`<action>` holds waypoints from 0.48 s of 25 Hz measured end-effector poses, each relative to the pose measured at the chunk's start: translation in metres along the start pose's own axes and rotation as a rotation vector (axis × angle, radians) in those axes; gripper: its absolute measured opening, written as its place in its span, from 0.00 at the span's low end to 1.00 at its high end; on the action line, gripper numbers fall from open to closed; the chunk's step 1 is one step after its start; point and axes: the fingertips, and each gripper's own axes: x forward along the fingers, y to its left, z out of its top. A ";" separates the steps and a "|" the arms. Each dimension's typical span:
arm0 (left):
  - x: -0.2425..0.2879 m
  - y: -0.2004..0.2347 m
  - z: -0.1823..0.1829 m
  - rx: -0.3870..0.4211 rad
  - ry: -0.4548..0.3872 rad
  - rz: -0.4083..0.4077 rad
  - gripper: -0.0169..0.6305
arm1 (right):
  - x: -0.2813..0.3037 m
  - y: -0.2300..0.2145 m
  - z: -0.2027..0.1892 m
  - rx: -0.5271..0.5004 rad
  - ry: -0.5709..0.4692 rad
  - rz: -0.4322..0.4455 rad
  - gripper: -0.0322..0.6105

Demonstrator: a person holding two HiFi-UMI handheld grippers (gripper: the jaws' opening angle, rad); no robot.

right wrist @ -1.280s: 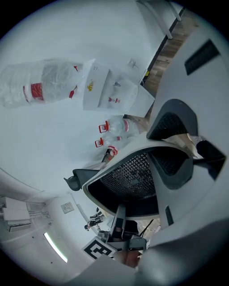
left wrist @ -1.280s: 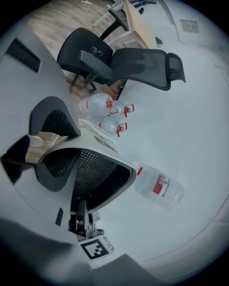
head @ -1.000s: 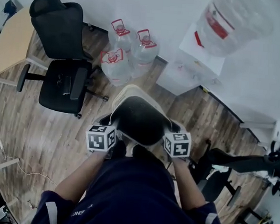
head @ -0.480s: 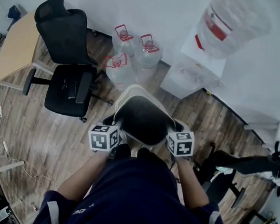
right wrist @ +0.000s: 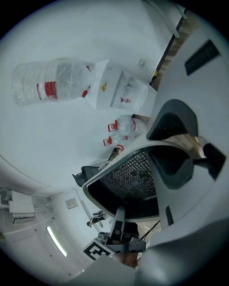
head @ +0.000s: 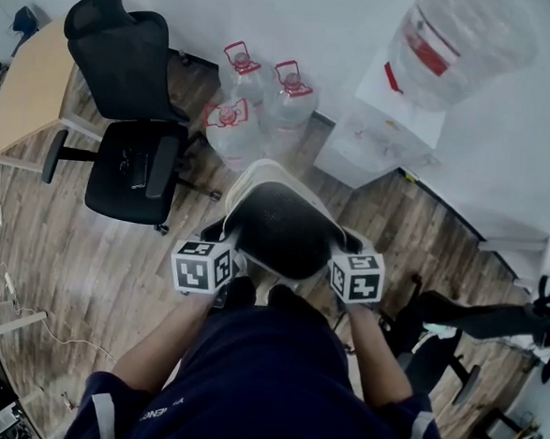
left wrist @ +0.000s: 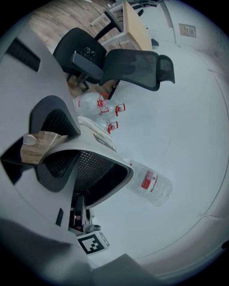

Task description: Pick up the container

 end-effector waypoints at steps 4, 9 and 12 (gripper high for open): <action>0.004 0.000 0.001 -0.002 -0.001 -0.006 0.23 | 0.003 -0.002 -0.002 0.003 0.003 -0.004 0.17; 0.008 0.002 -0.001 -0.006 0.008 -0.007 0.23 | 0.005 -0.004 -0.004 0.010 0.007 -0.011 0.17; 0.011 0.002 0.000 -0.006 0.011 -0.010 0.23 | 0.007 -0.005 -0.002 0.014 0.006 -0.014 0.17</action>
